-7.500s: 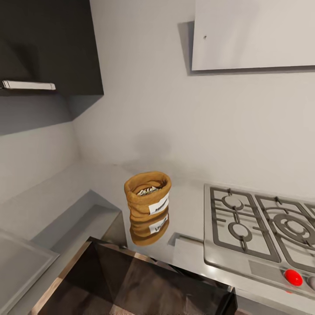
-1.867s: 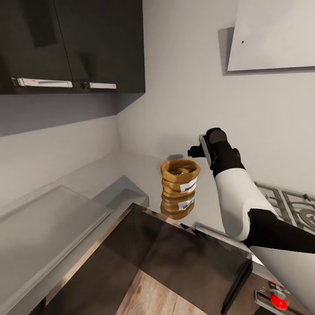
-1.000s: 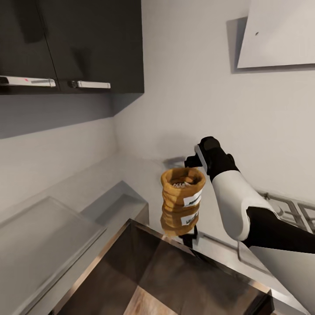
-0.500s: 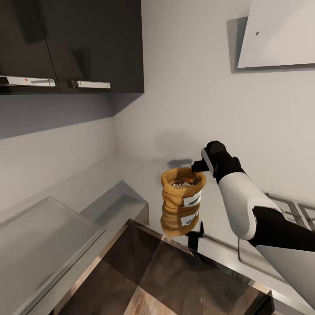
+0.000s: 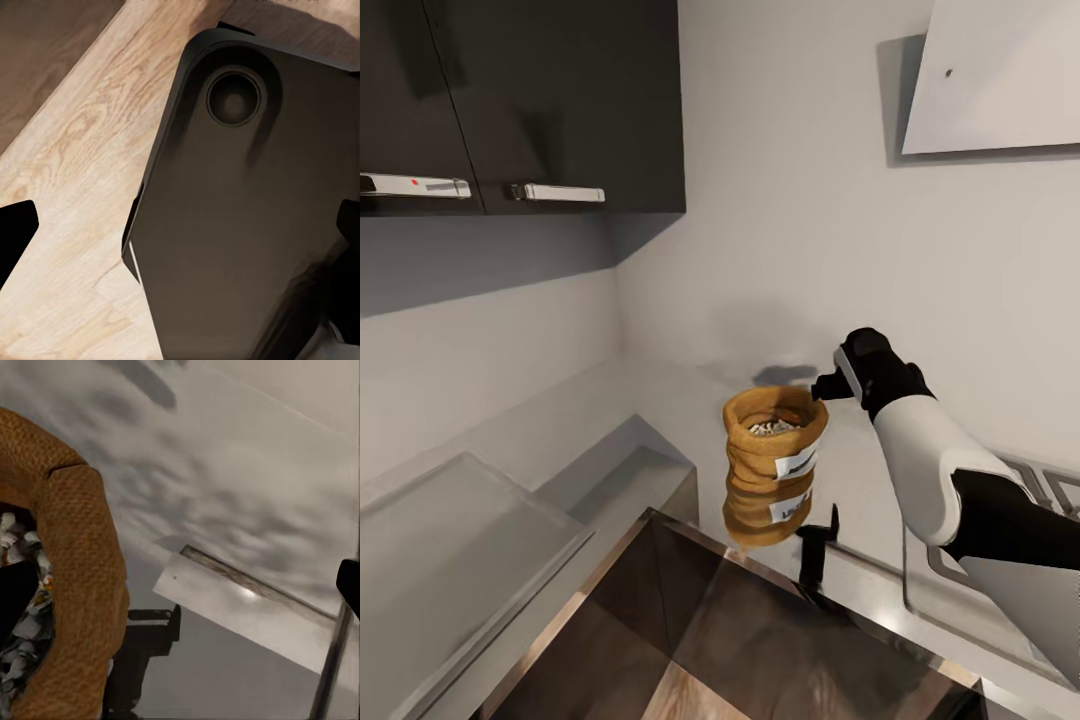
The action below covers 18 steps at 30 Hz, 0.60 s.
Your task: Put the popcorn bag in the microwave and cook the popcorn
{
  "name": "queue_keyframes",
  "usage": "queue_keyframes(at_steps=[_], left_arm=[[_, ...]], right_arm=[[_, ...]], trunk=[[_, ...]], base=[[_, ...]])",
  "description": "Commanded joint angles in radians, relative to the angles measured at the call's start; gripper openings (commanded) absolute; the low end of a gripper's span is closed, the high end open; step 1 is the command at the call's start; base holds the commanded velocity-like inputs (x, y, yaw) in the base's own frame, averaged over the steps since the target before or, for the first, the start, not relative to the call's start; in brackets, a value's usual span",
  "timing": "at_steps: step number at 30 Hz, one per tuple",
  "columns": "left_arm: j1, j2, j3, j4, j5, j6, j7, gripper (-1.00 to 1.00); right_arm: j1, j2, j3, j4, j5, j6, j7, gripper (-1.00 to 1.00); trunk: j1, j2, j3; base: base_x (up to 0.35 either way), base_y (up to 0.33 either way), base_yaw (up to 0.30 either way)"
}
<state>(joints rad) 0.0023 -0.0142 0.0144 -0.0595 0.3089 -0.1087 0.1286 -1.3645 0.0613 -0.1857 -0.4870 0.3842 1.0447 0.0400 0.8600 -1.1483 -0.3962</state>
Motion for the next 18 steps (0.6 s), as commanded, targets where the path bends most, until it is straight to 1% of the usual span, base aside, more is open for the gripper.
queue_keyframes(at_steps=[1, 3, 8, 10, 18], left_arm=[[0.000, 0.000, 0.001, -0.002, 0.003, -0.002, 0.002, 1.00], [0.000, -0.001, 0.001, -0.001, 0.003, -0.002, 0.002, 1.00], [0.000, -0.001, 0.001, -0.001, 0.004, -0.002, 0.002, 1.00], [0.000, -0.001, 0.001, -0.001, 0.004, -0.002, 0.002, 1.00], [0.000, -0.001, 0.001, 0.000, 0.003, -0.002, 0.003, 1.00]], right_arm=[[-0.001, 0.004, -0.008, 0.002, 0.008, 0.003, 0.004, 1.00], [-0.001, 0.006, -0.008, 0.005, 0.007, 0.003, 0.004, 1.00], [-0.001, 0.010, -0.008, 0.040, 0.010, 0.003, 0.006, 1.00], [-0.001, 0.017, -0.008, 0.051, 0.011, 0.003, 0.007, 1.00], [-0.001, 0.020, -0.008, 0.055, 0.008, 0.003, 0.055, 1.00]], trunk=[[0.000, -0.001, -0.001], [0.000, -0.001, -0.001], [0.000, -0.001, -0.001], [0.000, -0.001, -0.001], [0.000, -0.001, -0.001]], base=[[0.010, -0.007, 0.000], [0.005, -0.003, 0.000], [0.001, -0.106, 0.000], [0.000, -0.008, 0.000], [0.000, -0.001, 0.000]])
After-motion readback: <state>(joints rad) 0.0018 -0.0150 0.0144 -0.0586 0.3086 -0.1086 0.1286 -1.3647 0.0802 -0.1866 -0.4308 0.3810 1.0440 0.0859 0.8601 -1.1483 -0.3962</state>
